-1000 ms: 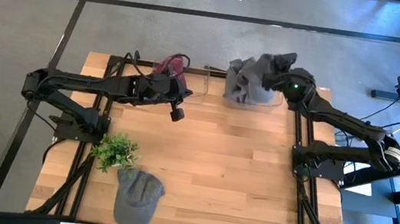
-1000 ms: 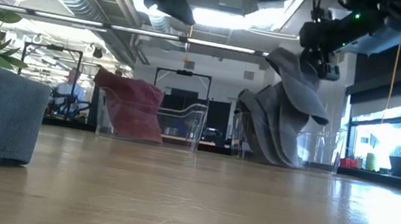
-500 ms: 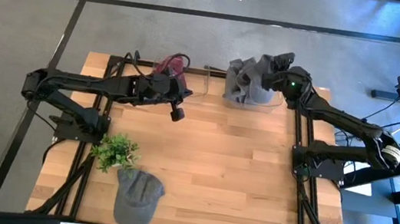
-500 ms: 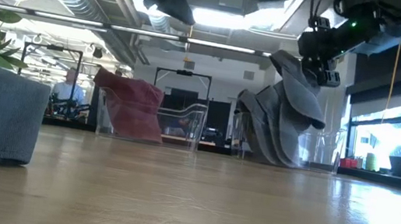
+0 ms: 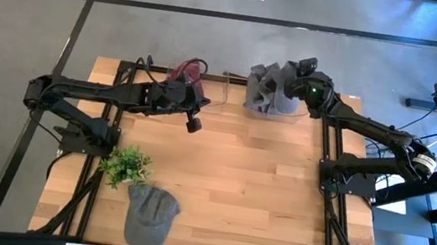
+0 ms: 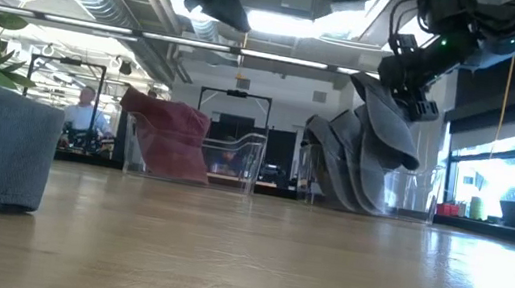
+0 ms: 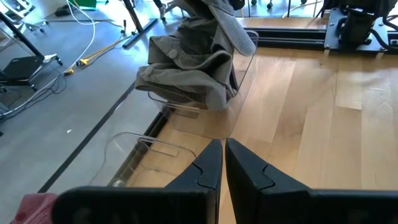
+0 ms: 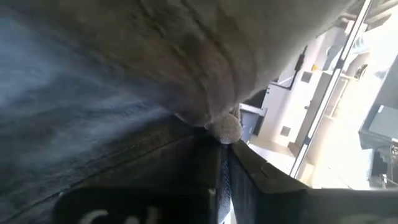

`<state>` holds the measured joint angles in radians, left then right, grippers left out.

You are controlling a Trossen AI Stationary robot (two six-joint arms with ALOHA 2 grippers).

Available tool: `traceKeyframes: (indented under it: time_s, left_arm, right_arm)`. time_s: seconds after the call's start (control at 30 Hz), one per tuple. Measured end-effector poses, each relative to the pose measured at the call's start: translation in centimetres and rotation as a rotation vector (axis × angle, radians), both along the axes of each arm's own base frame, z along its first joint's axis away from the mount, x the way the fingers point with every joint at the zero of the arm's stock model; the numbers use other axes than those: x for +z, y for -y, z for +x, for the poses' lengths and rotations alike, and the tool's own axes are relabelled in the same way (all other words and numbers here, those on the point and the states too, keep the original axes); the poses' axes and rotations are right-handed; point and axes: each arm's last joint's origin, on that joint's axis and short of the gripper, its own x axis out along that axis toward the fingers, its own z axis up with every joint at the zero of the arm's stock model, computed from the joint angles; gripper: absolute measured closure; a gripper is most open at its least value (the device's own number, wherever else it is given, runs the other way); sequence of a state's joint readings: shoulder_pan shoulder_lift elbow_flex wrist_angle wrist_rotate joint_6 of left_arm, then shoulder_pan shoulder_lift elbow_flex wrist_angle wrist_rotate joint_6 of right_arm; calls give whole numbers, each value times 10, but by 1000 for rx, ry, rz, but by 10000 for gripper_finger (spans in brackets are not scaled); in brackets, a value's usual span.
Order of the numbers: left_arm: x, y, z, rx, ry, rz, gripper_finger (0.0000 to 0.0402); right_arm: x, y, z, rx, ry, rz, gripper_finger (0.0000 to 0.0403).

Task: Pick & Place hat
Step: Put the gray cap into the right transparent bin

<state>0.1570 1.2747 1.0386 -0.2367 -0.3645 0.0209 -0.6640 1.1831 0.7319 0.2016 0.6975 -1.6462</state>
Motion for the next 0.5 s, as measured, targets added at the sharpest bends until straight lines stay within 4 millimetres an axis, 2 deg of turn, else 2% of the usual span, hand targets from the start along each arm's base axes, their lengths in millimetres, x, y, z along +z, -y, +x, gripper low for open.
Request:
traceKeyframes:
  time_s: [0.37,0.5]
  left_arm:
    - [0,0,0,-3,-4,7,386]
    - [0,0,0,-4,-5,7,386]
  right_arm:
    - [0,0,0,-10,0,1,318]
    - [-1,0,0,-23,73,24,286]
